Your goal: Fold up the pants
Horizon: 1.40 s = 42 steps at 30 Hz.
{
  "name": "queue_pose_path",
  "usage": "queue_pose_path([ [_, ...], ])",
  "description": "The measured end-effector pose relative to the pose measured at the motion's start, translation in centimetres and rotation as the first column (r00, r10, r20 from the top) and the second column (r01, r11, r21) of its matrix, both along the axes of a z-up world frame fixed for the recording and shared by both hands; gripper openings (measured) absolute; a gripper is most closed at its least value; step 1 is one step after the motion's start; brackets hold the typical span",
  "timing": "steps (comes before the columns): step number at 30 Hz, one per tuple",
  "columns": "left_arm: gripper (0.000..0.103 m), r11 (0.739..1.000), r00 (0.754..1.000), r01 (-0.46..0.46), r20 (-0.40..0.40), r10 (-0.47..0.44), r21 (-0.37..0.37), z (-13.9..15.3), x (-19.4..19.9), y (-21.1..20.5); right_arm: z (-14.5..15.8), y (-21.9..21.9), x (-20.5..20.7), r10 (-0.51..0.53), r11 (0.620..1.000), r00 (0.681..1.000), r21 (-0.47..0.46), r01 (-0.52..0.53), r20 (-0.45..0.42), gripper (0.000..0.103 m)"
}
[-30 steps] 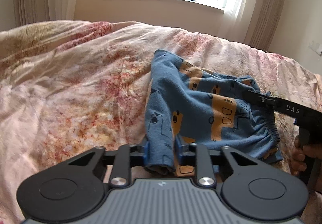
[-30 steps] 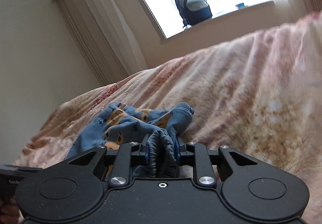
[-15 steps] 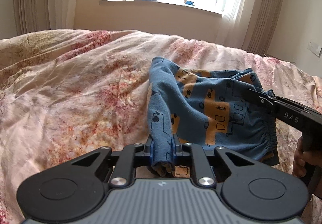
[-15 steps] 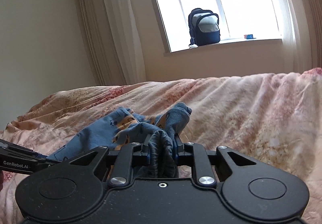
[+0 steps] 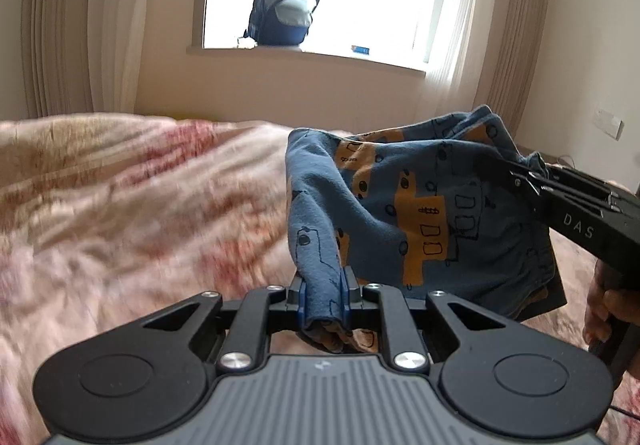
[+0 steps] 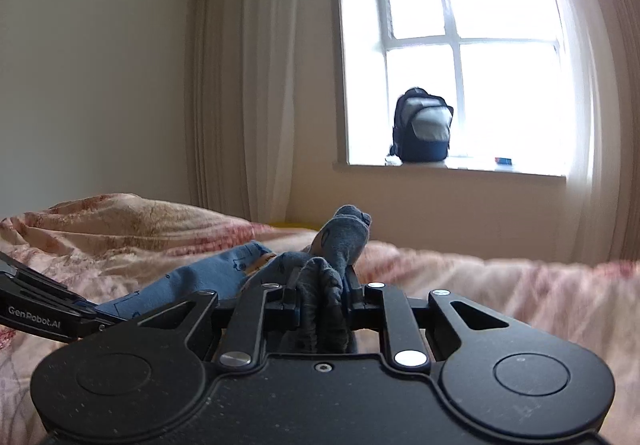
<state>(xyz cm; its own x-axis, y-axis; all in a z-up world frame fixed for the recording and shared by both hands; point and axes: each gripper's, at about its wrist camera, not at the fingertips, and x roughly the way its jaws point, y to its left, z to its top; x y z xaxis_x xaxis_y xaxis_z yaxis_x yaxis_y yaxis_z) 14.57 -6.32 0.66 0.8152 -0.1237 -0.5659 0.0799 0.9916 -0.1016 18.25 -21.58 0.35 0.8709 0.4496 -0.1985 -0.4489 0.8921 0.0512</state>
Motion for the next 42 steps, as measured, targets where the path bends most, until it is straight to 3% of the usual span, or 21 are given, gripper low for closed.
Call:
queue_pose_path([
  [7, 0.017, 0.998, 0.997, -0.048, 0.056, 0.050, -0.036, 0.0, 4.9, 2.8, 2.0, 2.5, 6.1, 0.046, 0.999, 0.999, -0.023, -0.046, 0.029, 0.020],
  [11, 0.018, 0.997, 0.996, -0.057, 0.063, 0.059, -0.043, -2.1, 7.8, 3.9, 0.4, 3.1, 10.5, 0.053, 0.999, 0.998, -0.005, -0.053, -0.043, 0.020],
  [16, 0.018, 0.997, 0.998, -0.066, -0.004, 0.066, -0.049, -5.6, 9.4, 4.7, -3.2, 2.9, 14.3, 0.055, 0.998, 0.983, 0.042, -0.049, -0.177, 0.020],
  [21, 0.019, 0.999, 0.999, -0.037, 0.008, 0.038, -0.034, -6.0, 9.3, 5.0, -5.5, 1.7, 15.3, 0.038, 0.996, 0.972, 0.090, -0.017, -0.234, 0.021],
  [31, 0.022, 0.999, 0.999, -0.037, -0.006, 0.037, -0.027, -5.9, 9.9, 5.2, -5.7, 2.1, 15.3, 0.033, 0.997, 0.973, 0.075, -0.016, -0.229, 0.022],
  [33, 0.026, 0.999, 0.999, -0.036, -0.014, 0.036, -0.034, -5.8, 9.8, 5.2, -5.6, 2.1, 15.3, 0.021, 0.998, 0.972, 0.068, -0.005, -0.233, 0.027],
  [34, 0.036, 0.998, 0.999, -0.038, -0.021, 0.037, -0.043, -5.8, 9.8, 5.3, -5.6, 2.1, 15.3, 0.008, 0.998, 0.972, 0.059, 0.006, -0.234, 0.029],
  [35, 0.052, 0.997, 0.999, -0.045, -0.033, 0.043, -0.056, -5.7, 9.7, 5.4, -5.6, 2.1, 15.1, -0.006, 0.999, 0.972, 0.050, 0.018, -0.234, 0.036],
  [39, 0.070, 0.996, 0.998, -0.052, -0.021, 0.051, -0.068, -5.0, 8.8, 5.5, -5.1, 1.7, 13.7, -0.062, 0.996, 0.975, 0.044, 0.074, -0.214, 0.070],
  [41, 0.090, 0.998, 0.998, -0.059, -0.005, 0.059, -0.033, -4.2, 7.9, 5.0, -4.6, 1.4, 12.3, -0.082, 0.994, 0.977, 0.052, 0.094, -0.196, 0.076],
  [42, 0.094, 0.998, 0.998, -0.066, 0.008, 0.066, -0.022, -3.9, 7.4, 4.9, -4.2, 1.4, 11.5, -0.095, 0.993, 0.978, 0.054, 0.107, -0.187, 0.084],
])
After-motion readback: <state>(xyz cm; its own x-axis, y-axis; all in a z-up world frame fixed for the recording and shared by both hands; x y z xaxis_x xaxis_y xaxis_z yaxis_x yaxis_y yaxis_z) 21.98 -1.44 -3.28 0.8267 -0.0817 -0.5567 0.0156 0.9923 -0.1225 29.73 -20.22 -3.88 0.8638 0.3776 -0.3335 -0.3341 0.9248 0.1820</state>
